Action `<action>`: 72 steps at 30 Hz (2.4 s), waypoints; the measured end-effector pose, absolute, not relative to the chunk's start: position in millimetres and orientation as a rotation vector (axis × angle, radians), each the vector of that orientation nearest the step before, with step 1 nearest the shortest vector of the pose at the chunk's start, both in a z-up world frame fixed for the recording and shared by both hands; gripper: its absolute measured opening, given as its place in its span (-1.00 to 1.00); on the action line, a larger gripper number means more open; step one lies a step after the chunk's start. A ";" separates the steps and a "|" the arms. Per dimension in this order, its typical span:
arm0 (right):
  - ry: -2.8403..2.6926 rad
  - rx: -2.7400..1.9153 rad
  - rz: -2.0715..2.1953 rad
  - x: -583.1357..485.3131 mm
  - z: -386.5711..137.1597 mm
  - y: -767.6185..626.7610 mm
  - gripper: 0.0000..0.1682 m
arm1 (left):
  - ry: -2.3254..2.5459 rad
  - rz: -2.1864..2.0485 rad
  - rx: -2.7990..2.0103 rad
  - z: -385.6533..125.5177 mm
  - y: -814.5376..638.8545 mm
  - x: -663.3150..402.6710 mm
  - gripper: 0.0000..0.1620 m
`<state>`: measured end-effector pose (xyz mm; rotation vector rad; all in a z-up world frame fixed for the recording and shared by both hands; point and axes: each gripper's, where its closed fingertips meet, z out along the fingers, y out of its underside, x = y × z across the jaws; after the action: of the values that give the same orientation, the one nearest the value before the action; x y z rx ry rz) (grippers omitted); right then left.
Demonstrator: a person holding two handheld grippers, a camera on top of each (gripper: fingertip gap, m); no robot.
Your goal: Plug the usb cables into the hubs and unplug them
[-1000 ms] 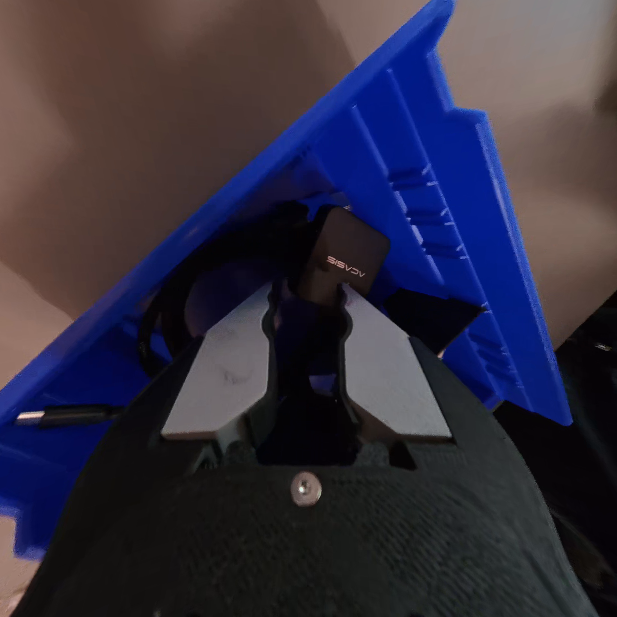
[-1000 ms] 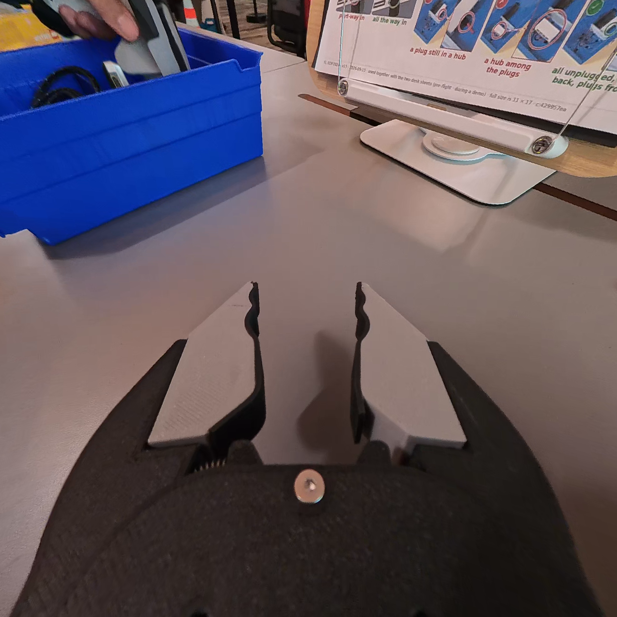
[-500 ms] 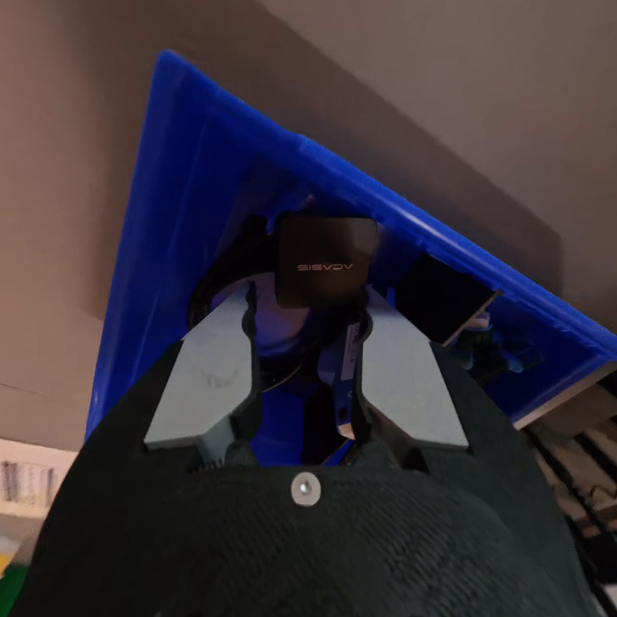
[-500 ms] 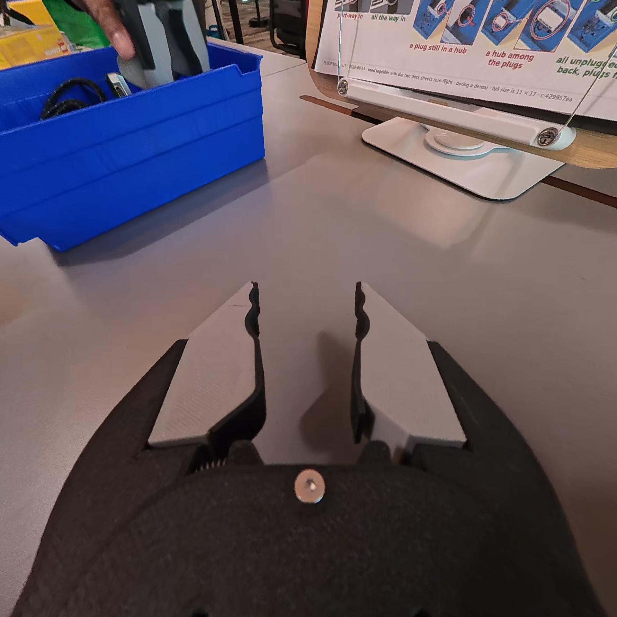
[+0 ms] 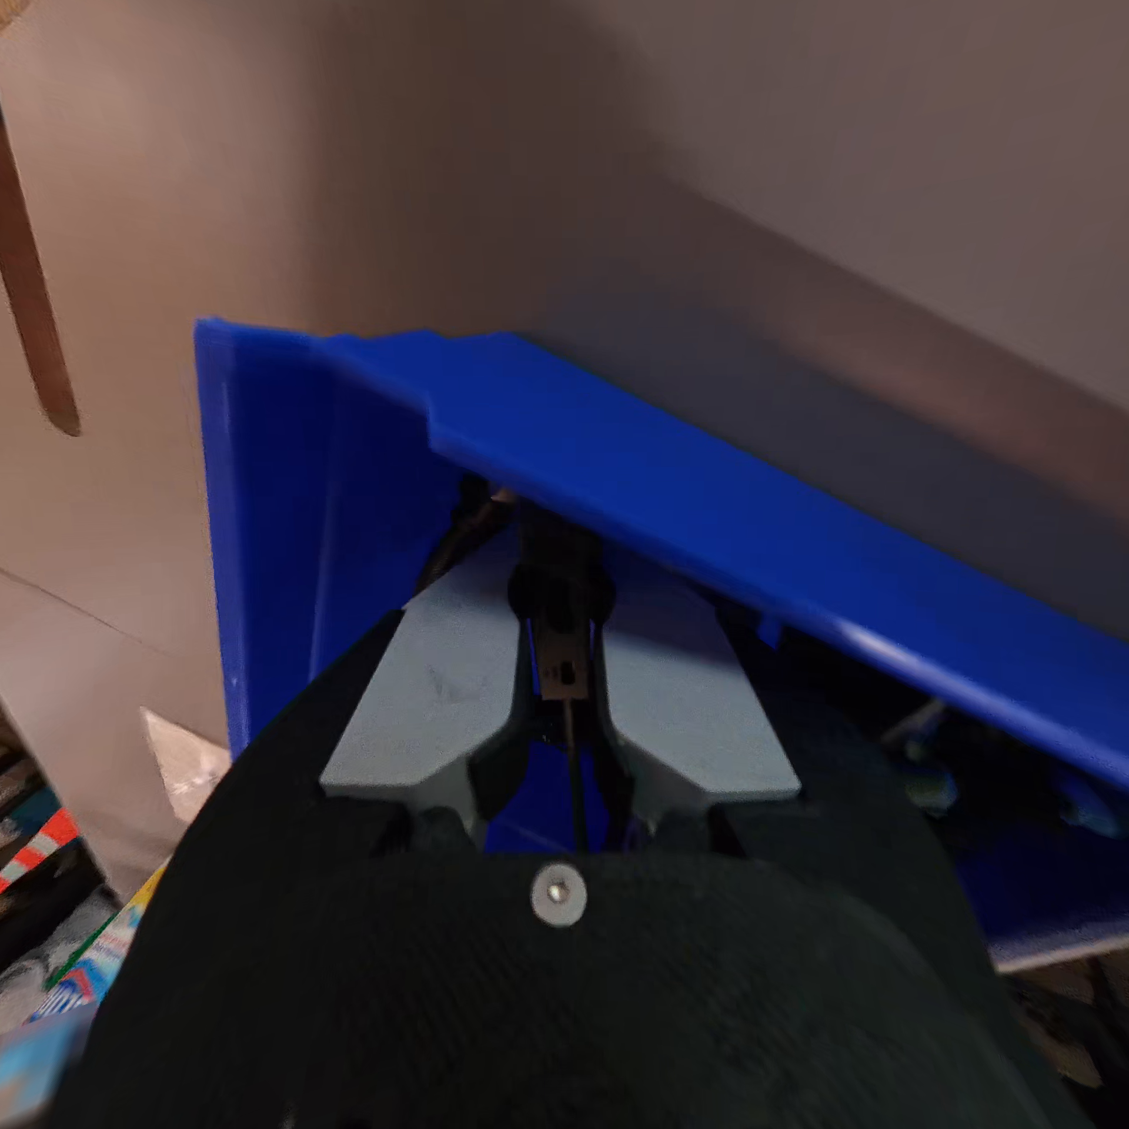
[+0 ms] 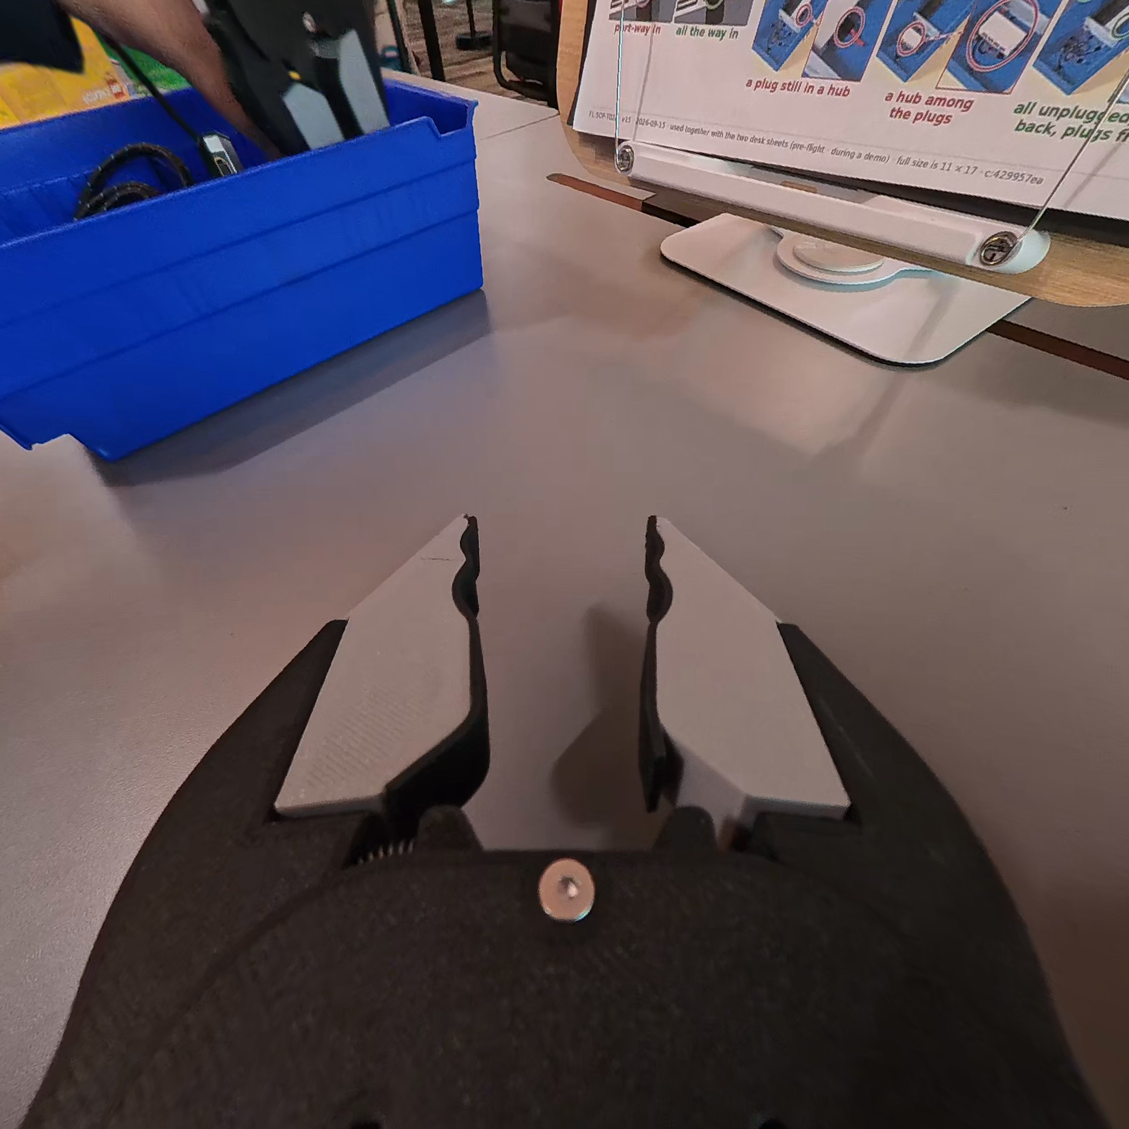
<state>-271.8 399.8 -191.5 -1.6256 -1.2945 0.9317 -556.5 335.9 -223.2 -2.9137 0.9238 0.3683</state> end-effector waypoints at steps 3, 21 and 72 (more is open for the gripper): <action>-1.298 -1.625 0.930 -271.9 -191.7 399.4 -0.39 | 0.884 0.380 -2.946 -217.7 321.2 -566.7 -0.85; -1.316 -1.547 0.945 -272.1 -179.5 390.7 -0.35 | 1.435 0.465 -2.584 -94.8 259.8 -533.4 -0.86; -1.384 -1.775 0.412 -277.6 -233.6 365.9 -1.00 | 0.663 -0.660 -2.160 -179.3 188.2 -244.5 -0.94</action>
<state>-277.6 365.9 -233.6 -1.7752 -1.3844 0.4124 -244.5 188.2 -179.3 -2.1599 0.6626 -0.6605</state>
